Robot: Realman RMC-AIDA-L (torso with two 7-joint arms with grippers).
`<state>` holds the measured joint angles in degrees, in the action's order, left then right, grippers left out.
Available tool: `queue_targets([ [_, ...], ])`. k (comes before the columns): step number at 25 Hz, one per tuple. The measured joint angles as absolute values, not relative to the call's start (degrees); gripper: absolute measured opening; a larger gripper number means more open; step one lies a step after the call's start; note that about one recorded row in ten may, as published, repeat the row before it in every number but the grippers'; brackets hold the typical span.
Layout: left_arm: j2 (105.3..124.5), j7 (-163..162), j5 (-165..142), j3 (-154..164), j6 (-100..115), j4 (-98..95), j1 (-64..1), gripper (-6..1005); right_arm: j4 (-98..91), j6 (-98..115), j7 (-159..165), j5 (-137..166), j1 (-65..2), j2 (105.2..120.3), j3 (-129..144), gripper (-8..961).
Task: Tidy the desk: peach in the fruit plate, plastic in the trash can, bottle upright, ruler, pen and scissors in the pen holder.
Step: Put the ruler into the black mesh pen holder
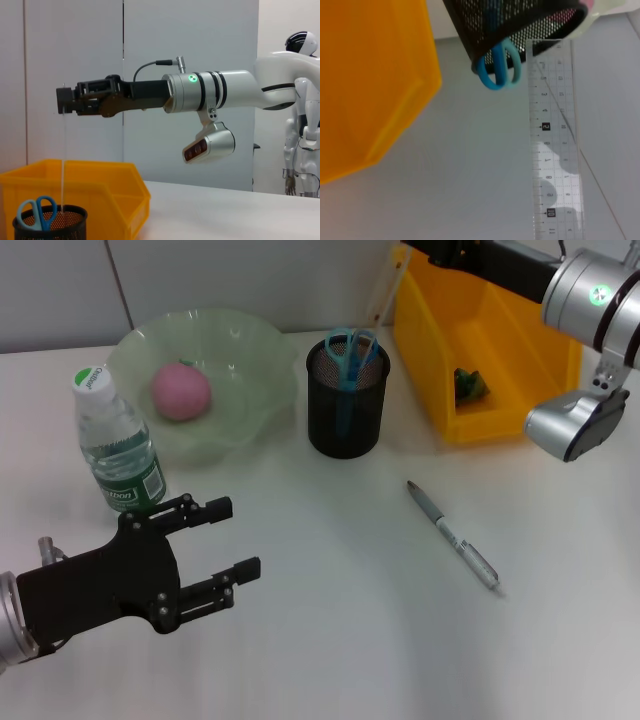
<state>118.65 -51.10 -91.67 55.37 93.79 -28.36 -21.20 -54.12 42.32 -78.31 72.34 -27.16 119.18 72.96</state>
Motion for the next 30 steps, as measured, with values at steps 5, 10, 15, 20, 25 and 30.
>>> queue_targets([
  [5,118.65,-51.1,-91.7,55.4,93.8,-28.2,-21.2,732,-53.0,40.9,-79.1,72.3,-27.7,119.24,73.6,394],
  [10,118.65,-50.7,-91.7,55.5,93.8,-28.0,-20.9,643,-52.6,40.1,-80.0,72.3,-27.8,119.42,74.0,395],
  [15,118.65,-50.5,-91.7,55.6,94.1,-28.1,-20.9,643,-52.1,37.4,-79.5,71.3,-27.5,119.66,75.6,396],
  [20,118.66,-50.2,-91.7,55.6,94.1,-28.1,-20.9,644,-52.3,35.8,-79.6,68.6,-27.1,119.71,77.5,397],
  [25,118.8,-49.1,-91.7,55.5,94.3,-28.1,-20.6,644,-52.8,35.8,-79.7,67.9,-26.6,119.84,78.2,398],
  [30,118.86,-49.0,-91.4,55.4,94.8,-28.1,-20.2,645,-53.2,33.3,-80.0,64.2,-26.5,119.92,80.6,451],
])
